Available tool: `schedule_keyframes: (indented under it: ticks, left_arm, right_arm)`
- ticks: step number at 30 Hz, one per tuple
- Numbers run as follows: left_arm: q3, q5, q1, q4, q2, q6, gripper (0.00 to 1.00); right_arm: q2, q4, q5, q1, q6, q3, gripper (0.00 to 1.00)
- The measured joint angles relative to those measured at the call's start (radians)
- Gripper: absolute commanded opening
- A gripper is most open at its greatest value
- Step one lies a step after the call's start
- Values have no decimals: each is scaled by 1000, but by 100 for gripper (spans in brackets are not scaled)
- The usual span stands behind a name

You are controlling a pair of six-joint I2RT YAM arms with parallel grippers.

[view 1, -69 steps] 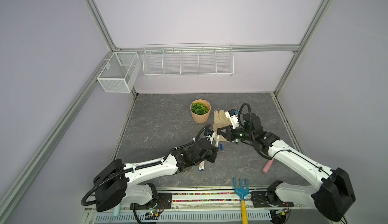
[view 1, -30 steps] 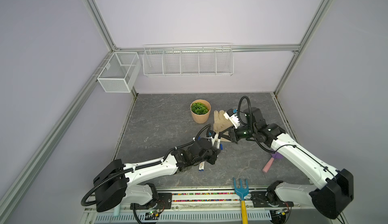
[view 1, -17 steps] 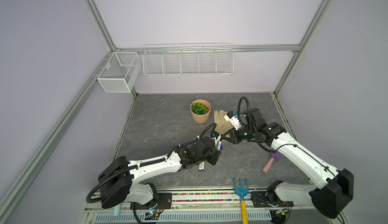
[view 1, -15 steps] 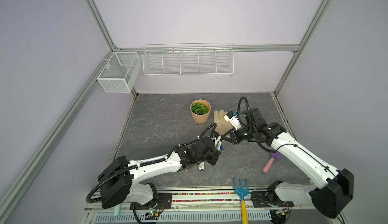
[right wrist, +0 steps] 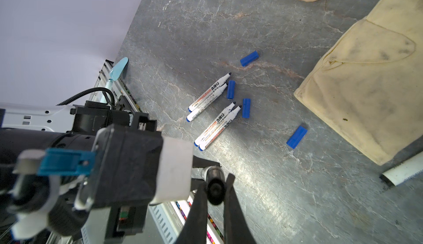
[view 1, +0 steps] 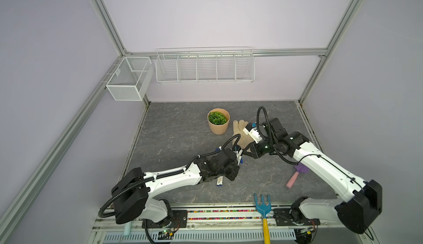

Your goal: Insert the pens into the pen caps

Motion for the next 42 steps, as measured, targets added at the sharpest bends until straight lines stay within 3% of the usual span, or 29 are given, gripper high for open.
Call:
schedule_keyframes:
  ticks: [35,42]
  left_arm:
    - [-43,-34,-30,-43,-49,51,0]
    - [-80,-33,-30,-43,-120,43,0]
  right_arm:
    - [74,-45,-111,16,21,16,8]
    - [76,-17,-156,23,35,11,8]
